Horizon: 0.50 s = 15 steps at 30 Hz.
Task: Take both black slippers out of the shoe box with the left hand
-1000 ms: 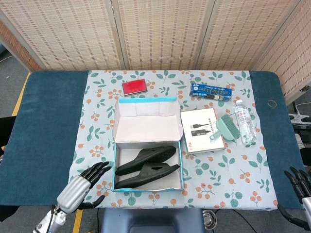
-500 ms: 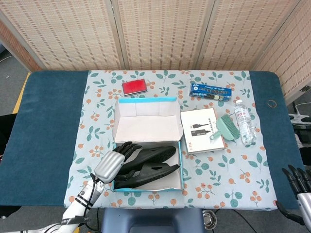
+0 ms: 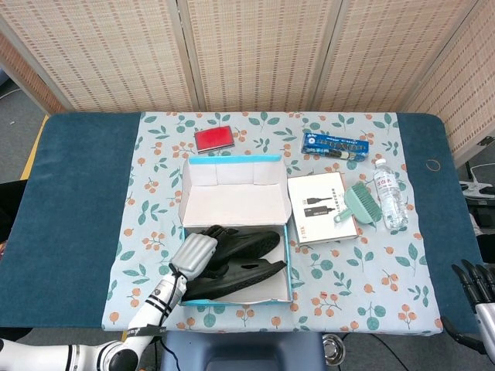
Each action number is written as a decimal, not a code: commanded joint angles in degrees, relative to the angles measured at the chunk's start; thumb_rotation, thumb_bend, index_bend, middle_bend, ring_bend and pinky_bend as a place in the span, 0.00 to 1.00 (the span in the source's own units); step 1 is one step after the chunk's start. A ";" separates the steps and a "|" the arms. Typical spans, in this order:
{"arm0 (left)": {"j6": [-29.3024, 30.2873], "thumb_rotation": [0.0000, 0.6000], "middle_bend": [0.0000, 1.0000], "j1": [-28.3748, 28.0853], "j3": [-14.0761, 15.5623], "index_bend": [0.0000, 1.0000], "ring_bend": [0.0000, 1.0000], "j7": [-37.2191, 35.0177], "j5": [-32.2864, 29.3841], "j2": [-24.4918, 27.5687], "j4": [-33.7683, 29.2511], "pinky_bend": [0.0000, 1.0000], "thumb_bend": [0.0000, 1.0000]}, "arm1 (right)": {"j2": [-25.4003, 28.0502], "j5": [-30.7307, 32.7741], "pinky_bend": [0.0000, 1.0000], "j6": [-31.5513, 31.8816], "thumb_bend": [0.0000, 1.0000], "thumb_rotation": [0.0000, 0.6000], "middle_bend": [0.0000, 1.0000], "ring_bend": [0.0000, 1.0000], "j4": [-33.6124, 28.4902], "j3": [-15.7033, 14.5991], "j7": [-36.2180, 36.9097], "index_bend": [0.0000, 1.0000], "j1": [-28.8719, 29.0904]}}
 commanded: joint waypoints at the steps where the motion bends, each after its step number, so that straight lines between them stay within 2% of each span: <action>1: 0.58 1.00 0.22 -0.94 -0.15 0.16 0.16 1.12 -2.08 -0.40 0.42 0.38 0.31 | 0.03 -0.06 0.00 0.09 0.22 0.76 0.00 0.00 0.03 -0.02 0.10 0.00 -0.02; 4: 0.93 1.00 0.23 -1.42 -0.11 0.16 0.17 2.08 -3.56 -0.30 0.41 0.40 0.31 | 0.08 -0.09 0.00 0.11 0.22 0.76 0.00 0.00 0.08 -0.06 0.29 0.00 -0.02; 9: 1.35 1.00 0.24 -4.20 -1.21 0.18 0.18 6.24 -12.13 0.78 -0.78 0.41 0.30 | 0.18 -0.24 0.00 -0.19 0.22 0.76 0.00 0.00 0.02 -0.27 0.31 0.00 0.08; 15: 1.79 1.00 0.25 -6.88 -0.78 0.18 0.18 9.32 -20.27 2.95 -3.37 0.42 0.31 | 0.21 -0.04 0.00 -0.25 0.22 0.76 0.00 0.00 0.03 -0.22 0.37 0.00 0.14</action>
